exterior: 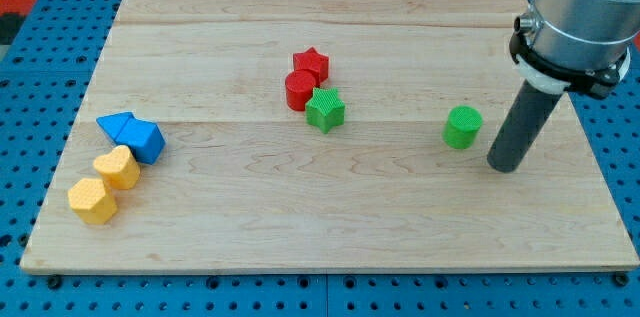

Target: Separate the red and green blocks at top center

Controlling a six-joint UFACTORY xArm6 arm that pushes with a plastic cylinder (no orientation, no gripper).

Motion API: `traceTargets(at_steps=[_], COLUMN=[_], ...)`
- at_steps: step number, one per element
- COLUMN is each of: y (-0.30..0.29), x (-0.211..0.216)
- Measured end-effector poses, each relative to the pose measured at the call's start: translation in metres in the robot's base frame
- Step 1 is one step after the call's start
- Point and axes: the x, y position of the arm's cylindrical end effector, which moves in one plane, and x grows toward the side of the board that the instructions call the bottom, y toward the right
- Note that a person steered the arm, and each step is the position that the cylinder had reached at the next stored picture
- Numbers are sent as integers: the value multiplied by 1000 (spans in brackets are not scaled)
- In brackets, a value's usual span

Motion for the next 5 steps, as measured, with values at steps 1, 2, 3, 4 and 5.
traceTargets(at_steps=[1,2,3,4,5], y=[-49,-73,-49,-74,-99], x=[-60,-91,-26,-25,-91])
